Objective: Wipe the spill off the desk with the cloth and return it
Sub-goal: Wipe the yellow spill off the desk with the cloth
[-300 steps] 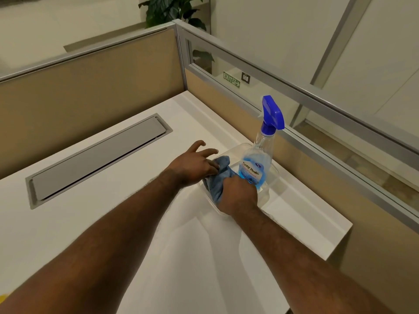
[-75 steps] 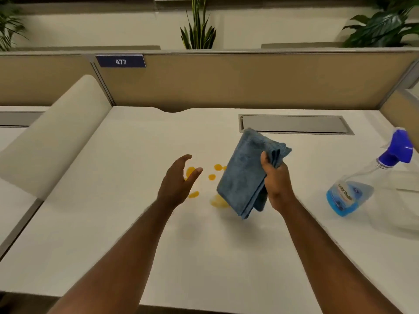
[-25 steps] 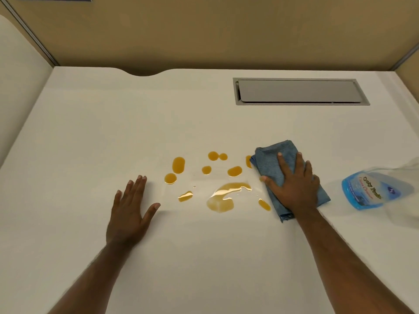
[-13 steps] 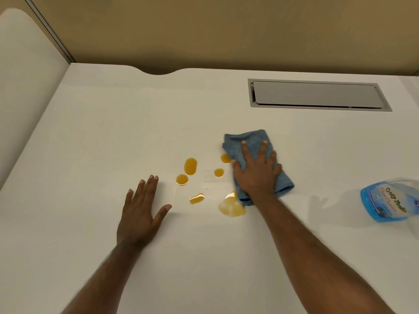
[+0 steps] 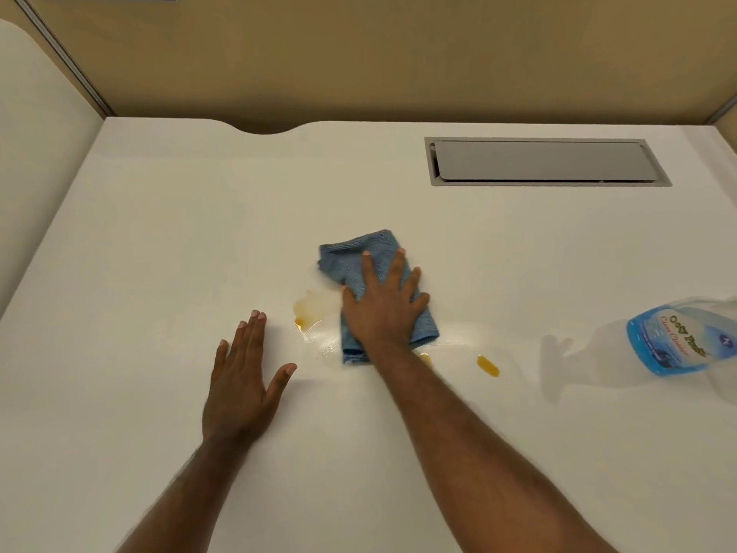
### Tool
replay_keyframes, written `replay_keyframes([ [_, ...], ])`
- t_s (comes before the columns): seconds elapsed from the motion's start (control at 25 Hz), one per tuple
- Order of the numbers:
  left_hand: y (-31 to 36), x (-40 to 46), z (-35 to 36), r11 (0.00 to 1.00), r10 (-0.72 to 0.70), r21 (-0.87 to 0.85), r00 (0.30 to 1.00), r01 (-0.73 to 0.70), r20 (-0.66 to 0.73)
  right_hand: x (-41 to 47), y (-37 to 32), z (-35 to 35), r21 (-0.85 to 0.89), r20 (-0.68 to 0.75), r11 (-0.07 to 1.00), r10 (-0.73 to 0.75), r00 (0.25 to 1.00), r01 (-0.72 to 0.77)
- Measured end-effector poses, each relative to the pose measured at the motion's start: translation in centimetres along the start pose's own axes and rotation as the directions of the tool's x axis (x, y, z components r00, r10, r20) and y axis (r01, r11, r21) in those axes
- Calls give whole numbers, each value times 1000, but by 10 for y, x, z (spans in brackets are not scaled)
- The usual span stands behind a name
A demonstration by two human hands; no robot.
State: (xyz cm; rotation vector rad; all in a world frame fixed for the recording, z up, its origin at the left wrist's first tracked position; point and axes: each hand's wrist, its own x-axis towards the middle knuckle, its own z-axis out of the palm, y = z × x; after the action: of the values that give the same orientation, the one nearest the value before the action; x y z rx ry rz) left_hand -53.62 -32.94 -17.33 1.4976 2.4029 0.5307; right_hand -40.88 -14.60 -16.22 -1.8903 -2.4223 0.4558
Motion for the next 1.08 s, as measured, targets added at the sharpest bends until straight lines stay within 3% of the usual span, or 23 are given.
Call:
replay_keyframes([
  [0.2, -1, 0, 1, 1000, 8, 1, 1000, -8, 2, 5, 106, -33, -26, -44, 975, 219, 975, -220],
  [0.4, -3, -1, 2, 1000, 29, 13, 1000, -29, 1, -52, 181, -38, -43, -123, 955, 286, 950, -294],
  [0.64, -4, -2, 1, 999, 47, -3, 999, -47, -6, -106, 119, -10, -12, -183, 963, 262, 948, -269],
  [0.88, -9, -4, 4, 997, 48, -59, 998, -51, -50, -108, -5, 26, -9, -64, 998, 61, 996, -61],
  [1.08, -9, -4, 4, 997, 54, -61, 997, -57, -58, -64, 1, 13, 3, -57, 996, 88, 994, -88],
])
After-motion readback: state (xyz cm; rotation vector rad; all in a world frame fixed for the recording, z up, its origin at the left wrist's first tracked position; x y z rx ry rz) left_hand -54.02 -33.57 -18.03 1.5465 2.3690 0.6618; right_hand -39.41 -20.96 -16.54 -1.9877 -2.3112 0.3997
